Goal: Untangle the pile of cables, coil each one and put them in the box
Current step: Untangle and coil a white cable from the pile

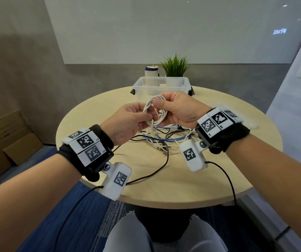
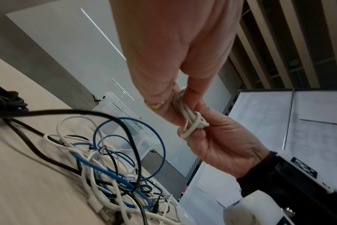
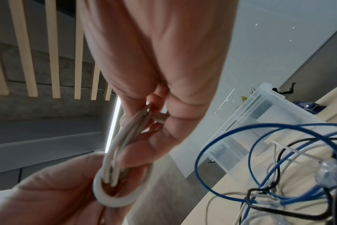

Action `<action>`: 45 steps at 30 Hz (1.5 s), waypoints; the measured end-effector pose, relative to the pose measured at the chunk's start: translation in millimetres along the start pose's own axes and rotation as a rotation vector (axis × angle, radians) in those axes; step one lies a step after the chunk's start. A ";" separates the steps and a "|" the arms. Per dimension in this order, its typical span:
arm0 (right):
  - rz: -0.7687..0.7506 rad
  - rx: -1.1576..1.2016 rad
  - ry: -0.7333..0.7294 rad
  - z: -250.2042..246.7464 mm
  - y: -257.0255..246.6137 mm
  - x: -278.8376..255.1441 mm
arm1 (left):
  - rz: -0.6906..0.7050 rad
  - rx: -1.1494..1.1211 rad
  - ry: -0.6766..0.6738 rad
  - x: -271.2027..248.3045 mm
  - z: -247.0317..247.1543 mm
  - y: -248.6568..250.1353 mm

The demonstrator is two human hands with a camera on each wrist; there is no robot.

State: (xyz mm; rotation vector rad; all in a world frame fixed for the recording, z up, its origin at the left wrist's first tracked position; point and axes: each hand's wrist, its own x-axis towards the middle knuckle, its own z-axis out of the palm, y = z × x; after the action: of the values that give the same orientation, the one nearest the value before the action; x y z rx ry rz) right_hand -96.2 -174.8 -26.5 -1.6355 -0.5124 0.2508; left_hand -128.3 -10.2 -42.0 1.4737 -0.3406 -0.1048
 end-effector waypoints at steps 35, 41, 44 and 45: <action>-0.207 -0.245 0.189 -2.4 -2.9 -0.1 | 0.095 -0.107 0.142 12.1 3.0 -3.9; -0.238 -0.551 0.185 2.4 -0.7 3.1 | -0.081 0.021 0.103 13.3 3.5 2.1; -0.228 -0.636 0.113 5.0 2.7 4.3 | -0.201 0.149 0.066 14.7 3.5 1.5; -0.233 -0.659 0.093 5.3 3.6 4.7 | -0.234 0.166 0.060 13.9 3.9 1.4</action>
State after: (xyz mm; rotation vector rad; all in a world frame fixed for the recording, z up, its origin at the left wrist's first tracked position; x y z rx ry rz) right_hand -93.8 -168.1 -30.1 -2.1852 -0.7584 -0.1914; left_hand -116.4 -17.6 -38.2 1.6748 -0.1291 -0.2243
